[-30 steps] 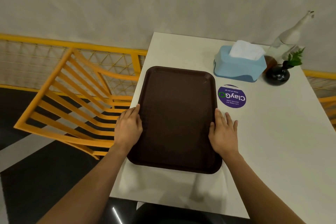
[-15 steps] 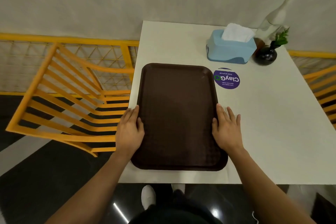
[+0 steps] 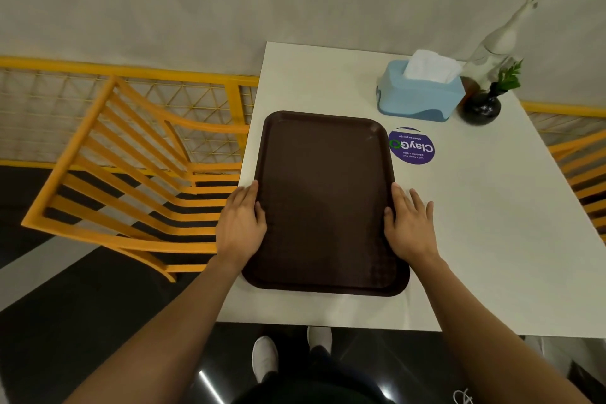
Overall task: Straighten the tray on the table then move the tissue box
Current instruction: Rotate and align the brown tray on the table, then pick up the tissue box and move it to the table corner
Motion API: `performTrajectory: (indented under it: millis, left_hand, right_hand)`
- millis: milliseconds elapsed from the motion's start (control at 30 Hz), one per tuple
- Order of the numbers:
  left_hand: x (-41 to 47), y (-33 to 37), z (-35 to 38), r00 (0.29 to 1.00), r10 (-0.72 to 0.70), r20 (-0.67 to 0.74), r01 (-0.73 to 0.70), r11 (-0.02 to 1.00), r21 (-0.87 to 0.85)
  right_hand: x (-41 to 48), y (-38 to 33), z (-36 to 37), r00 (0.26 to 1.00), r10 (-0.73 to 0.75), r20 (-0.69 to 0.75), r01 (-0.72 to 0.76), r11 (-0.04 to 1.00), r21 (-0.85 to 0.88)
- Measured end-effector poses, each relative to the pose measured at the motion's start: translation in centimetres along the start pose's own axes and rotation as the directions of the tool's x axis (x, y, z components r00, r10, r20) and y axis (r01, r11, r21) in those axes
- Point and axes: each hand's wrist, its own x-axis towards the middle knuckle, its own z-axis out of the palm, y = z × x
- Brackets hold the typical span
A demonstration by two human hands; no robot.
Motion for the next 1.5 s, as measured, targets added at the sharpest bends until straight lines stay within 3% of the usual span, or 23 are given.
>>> performTrajectory:
  millis: [367,767,900,1000,1200,1500]
  left_hand:
    - [2.0,1.2,0.3,1.000,-0.005,0.019,0.004,0.998,0.056]
    - [2.0,1.1,-0.1,0.999,-0.031,0.022,0.032,0.999,-0.013]
    - [2.1,0.9,-0.3,0.999,-0.034,0.043,0.037,0.997,-0.074]
    - [2.3,0.5,-0.7,0.997,-0.021,0.068,0.030,0.990,-0.140]
    - [3.1,1.0,-1.6,0.998,0.050,-0.024,-0.053,0.982,-0.180]
    - [6.9,12.3,2.2,0.965,0.263,-0.011,-0.258,0.934,-0.249]
  right_hand:
    - [2.7,0.7,-0.3,0.999,0.007,0.041,-0.007,1.000,-0.013]
    - [2.6,-0.2,-0.6,0.999,0.017,0.051,-0.018,0.999,0.030]
    - [2.6,-0.1,-0.9,0.999,0.016,0.044,-0.020,0.995,0.096]
    - [1.9,0.1,-1.4,0.996,0.075,-0.049,-0.061,0.969,0.239]
    - [-0.9,3.5,-2.1,0.945,0.191,-0.264,-0.082,0.923,0.376]
    - [2.8,10.3,-5.8,0.938,0.244,-0.245,-0.108,0.880,0.463]
